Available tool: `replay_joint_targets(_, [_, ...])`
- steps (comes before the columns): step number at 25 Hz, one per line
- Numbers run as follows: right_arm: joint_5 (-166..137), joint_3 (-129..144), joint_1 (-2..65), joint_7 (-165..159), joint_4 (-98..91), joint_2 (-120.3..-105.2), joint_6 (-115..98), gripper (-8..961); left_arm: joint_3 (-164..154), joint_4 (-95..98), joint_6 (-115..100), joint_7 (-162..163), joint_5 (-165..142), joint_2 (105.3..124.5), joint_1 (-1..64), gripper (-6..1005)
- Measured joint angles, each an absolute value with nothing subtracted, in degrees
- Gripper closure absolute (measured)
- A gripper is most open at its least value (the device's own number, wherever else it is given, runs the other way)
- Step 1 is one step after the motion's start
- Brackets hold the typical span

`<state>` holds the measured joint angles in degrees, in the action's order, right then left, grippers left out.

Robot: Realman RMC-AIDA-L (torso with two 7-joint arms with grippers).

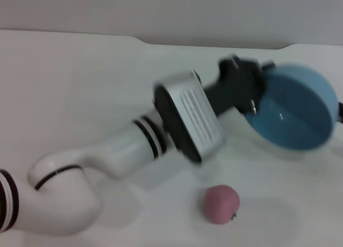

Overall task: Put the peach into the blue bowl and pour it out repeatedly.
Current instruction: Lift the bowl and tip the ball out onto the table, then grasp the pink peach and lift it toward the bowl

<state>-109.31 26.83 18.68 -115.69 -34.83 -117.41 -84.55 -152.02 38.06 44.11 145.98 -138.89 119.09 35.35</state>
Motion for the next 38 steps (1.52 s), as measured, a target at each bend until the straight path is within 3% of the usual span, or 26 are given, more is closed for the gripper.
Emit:
replay_joint_targets(11, [-109.5,38.4,20.9,-114.9,-35.4,-117.51,-85.7,445,-123.8,43.7,13.9,158.7,-133.7,118.43,38.3,1000])
replay_joint_targets(25, [-121.4,59.6,34.2,-118.1,-40.1,-118.39,-85.1,445,-82.5,46.2,-45.7,152.1,-138.8,117.57,43.4,1001])
replay_joint_targets(38, [-126.3,78.1,40.7,-123.0,-40.1,-118.75,-78.9,446,-77.3,53.8,-55.6,152.7,-141.3,117.83,36.8,1001])
